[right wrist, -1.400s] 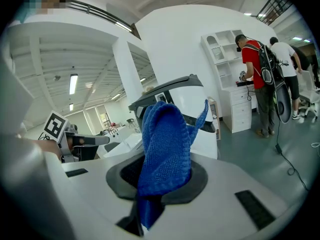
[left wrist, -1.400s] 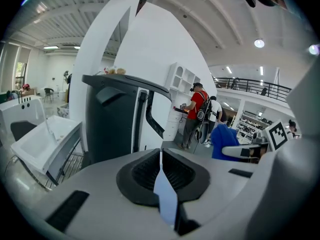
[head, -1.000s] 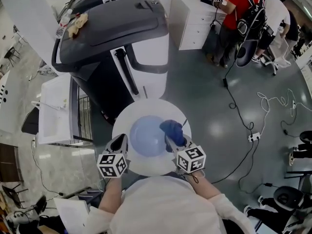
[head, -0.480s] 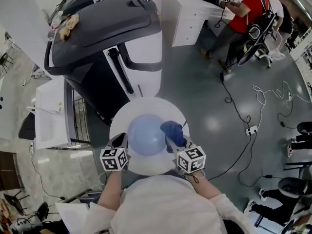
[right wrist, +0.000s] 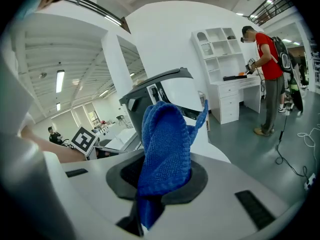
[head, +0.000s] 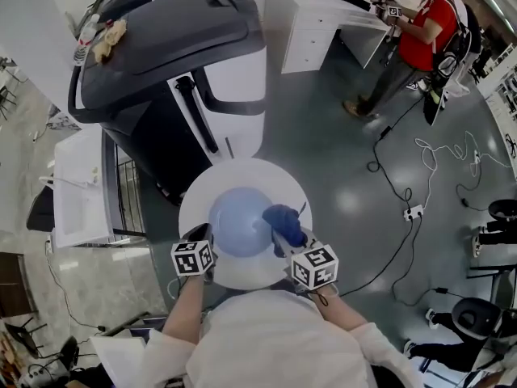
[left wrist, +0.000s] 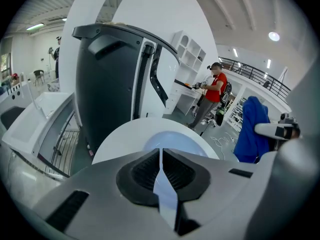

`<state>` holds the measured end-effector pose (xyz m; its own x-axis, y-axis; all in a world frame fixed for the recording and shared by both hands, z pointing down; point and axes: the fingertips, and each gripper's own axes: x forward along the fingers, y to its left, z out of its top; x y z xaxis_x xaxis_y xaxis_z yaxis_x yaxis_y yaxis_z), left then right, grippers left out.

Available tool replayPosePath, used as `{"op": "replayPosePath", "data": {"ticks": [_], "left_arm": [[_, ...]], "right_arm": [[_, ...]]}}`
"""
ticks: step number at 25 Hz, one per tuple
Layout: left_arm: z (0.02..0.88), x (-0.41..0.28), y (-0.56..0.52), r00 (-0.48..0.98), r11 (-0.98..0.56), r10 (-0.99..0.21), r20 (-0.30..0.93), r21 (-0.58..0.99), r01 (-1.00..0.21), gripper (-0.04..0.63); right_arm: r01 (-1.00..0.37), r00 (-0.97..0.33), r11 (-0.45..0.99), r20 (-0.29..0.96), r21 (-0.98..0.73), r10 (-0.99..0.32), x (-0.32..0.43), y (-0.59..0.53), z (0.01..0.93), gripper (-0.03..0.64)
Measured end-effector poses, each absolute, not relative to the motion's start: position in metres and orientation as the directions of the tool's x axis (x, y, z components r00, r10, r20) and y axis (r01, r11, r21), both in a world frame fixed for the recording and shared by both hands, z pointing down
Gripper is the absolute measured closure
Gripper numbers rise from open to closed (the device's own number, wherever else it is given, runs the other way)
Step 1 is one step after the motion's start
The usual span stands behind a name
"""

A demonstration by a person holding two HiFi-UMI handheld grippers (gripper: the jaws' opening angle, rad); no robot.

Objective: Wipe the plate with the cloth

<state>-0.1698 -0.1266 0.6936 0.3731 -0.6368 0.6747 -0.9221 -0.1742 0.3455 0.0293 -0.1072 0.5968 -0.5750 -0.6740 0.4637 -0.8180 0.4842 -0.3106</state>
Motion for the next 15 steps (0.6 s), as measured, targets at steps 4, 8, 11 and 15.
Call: {"op": "replayPosePath", "data": {"ticks": [4,8,11,15], "left_arm": [[0.709,-0.171,-0.125,0.372,-0.144,-0.618,0.692,0.365,-0.92,0.552],[0.725,-0.172,-0.124,0.374,-0.112,-0.59,0.716,0.387,-0.915,0.552],[0.736,-0.172,-0.122,0.376,-0.096,-0.559,0.739,0.392,-0.915,0.551],[0.746,-0.176,-0.119,0.361,-0.081,-0.538,0.761,0.381,-0.921,0.55]], "right_arm": [[-0.815,-0.579,0.489,0.48,-0.312,-0.659,0.025,-0.103,0.601,0.531],[-0.812,-0.582,0.491,0.491,-0.315,-0.648,0.023,-0.101,0.604,0.531],[-0.81,-0.585,0.495,0.499,-0.314,-0.64,0.022,-0.101,0.603,0.532],[-0.807,-0.588,0.5,0.509,-0.314,-0.629,0.019,-0.099,0.605,0.531]]}}
